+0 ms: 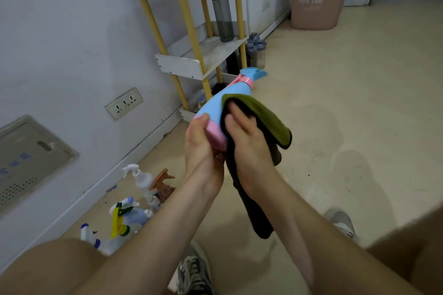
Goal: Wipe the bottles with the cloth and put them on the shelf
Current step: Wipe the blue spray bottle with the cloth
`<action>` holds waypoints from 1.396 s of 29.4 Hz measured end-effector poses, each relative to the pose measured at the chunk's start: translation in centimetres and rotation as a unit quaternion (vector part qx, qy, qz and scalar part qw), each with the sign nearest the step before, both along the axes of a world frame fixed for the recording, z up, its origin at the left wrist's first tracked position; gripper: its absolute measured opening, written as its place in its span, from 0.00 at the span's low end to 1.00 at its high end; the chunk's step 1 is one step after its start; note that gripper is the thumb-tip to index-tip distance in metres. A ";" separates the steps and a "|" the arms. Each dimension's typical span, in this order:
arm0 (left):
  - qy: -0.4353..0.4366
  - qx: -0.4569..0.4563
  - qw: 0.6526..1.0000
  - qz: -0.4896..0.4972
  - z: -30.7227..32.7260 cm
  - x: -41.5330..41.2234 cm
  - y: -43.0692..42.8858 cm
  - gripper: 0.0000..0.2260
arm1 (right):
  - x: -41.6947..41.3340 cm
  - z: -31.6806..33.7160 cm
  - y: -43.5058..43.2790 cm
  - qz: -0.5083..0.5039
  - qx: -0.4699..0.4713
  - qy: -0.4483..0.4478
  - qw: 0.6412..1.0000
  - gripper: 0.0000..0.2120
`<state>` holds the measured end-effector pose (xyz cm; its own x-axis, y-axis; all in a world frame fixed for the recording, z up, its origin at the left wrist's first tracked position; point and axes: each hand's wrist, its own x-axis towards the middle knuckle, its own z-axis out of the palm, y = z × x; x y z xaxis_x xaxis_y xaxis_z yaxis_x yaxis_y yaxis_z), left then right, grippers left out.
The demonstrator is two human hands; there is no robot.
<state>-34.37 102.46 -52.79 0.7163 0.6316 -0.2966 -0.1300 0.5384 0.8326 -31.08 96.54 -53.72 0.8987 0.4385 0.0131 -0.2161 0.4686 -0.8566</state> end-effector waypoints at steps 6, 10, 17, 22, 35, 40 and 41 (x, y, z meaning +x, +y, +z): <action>0.043 -0.102 0.994 -0.016 -0.3 -1.0 -1.6 0.19 | 2.4 -0.6 -1.0 -0.068 -0.095 -0.047 0.992 0.22; 0.178 0.106 0.975 -0.081 0.2 -0.9 -0.3 0.16 | 3.8 -1.4 -2.5 -0.084 -0.055 0.082 0.992 0.19; 0.181 0.400 0.877 -0.197 2.1 0.3 3.2 0.21 | 0.6 -1.0 -0.7 -0.044 -0.115 -0.050 0.991 0.22; 0.128 0.367 0.896 -0.216 1.8 -0.2 3.0 0.22 | 0.8 0.5 -1.3 -0.045 -0.136 -0.095 0.985 0.22; 0.176 0.310 0.851 -0.386 2.3 -2.9 3.5 0.21 | 6.2 0.8 -4.1 -0.157 -0.341 -0.326 0.868 0.18; 0.160 0.317 0.840 -0.411 2.0 -2.9 4.3 0.27 | 7.6 1.8 -4.8 -0.150 -0.462 -0.333 0.808 0.23; 0.158 0.320 0.837 -0.415 2.0 -2.8 4.5 0.27 | 7.9 2.2 -4.9 -0.129 -0.476 -0.308 0.814 0.23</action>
